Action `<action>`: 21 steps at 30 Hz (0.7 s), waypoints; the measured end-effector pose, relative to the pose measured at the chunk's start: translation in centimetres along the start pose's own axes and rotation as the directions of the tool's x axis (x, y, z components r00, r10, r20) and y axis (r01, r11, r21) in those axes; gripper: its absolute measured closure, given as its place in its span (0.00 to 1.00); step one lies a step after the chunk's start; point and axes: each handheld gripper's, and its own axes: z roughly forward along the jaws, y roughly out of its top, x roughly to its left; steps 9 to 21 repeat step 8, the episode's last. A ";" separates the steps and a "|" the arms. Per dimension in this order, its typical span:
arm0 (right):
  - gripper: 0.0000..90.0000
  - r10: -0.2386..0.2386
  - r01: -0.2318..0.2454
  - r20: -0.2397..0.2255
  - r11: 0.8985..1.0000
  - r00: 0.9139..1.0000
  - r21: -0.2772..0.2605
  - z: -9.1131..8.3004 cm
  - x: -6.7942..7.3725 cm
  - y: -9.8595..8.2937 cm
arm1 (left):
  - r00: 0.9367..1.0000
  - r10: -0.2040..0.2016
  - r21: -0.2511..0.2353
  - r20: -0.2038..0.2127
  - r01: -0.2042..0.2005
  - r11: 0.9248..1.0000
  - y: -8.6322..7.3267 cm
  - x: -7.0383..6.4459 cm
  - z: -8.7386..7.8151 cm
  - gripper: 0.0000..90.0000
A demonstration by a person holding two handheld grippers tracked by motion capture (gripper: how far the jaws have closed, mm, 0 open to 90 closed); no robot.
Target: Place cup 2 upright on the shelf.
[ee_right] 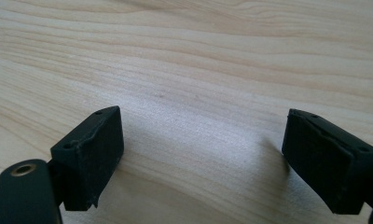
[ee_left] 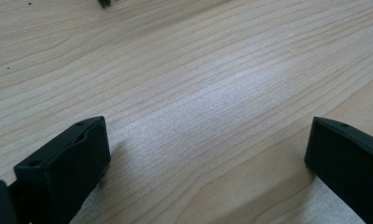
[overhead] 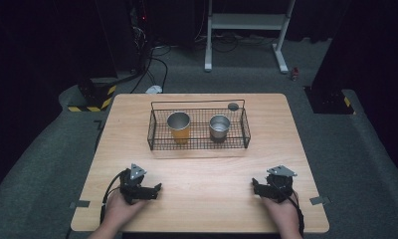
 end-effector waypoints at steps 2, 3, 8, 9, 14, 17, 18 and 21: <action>0.13 0.013 -0.013 -0.010 1.000 1.000 0.005 0.0 0.0 0.0 | 1.000 0.005 0.000 -0.003 -0.005 1.000 0.0 0.0 0.0 0.00; 0.13 0.013 -0.013 -0.010 1.000 1.000 0.005 0.0 0.0 0.0 | 1.000 0.003 0.000 -0.001 -0.003 1.000 0.0 0.0 0.0 0.00; 0.13 0.014 -0.014 -0.010 1.000 1.000 0.004 0.0 -0.1 0.0 | 1.000 0.003 0.000 -0.001 -0.003 1.000 0.0 0.0 0.0 0.00; 0.13 0.014 -0.014 -0.010 1.000 1.000 0.004 0.0 -0.1 0.0 | 1.000 0.003 0.000 -0.001 -0.003 1.000 0.0 0.0 0.0 0.00; 0.13 0.014 -0.014 -0.010 1.000 1.000 0.004 0.0 -0.1 0.0 | 1.000 0.003 0.000 -0.001 -0.003 1.000 0.0 0.0 0.0 0.00; 0.13 0.014 -0.014 -0.010 1.000 1.000 0.004 0.0 -0.1 0.0 | 1.000 0.003 0.000 -0.001 -0.003 1.000 0.0 0.0 0.0 0.00; 0.13 0.014 -0.014 -0.010 1.000 1.000 0.004 0.0 -0.1 0.0 | 1.000 0.003 0.000 -0.001 -0.003 1.000 0.0 0.0 0.0 0.00; 0.13 0.014 -0.014 -0.010 1.000 1.000 0.004 0.0 -0.1 0.0 | 1.000 0.003 0.000 -0.001 -0.003 1.000 0.0 0.0 0.0 0.00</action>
